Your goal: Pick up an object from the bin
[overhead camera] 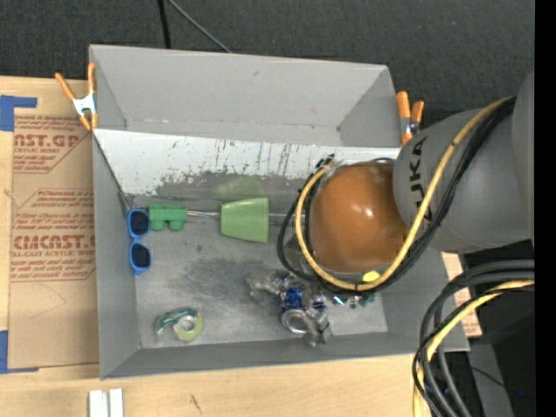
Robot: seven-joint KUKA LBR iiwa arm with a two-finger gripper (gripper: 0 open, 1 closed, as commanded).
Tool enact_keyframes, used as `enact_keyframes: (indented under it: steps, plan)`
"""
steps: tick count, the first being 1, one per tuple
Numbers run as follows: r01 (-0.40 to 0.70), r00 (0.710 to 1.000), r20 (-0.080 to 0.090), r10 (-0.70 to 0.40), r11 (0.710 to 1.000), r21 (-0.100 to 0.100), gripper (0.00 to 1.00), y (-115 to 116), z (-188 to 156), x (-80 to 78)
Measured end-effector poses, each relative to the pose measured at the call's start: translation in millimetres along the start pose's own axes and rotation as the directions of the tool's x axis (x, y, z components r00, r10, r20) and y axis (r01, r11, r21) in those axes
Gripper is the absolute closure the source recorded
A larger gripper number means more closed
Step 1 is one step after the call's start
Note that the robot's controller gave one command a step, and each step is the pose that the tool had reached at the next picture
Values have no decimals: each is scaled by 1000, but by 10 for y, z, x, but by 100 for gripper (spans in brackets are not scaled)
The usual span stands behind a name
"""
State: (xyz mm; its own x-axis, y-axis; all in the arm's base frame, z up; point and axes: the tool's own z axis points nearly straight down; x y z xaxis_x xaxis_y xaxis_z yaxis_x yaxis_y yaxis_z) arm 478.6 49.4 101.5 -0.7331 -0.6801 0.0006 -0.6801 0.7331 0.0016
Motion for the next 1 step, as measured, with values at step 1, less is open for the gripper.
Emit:
enact_keyframes:
  steps: [1]
  plan:
    - [309,951,2,-309,951,1,0,0,-50,-16]
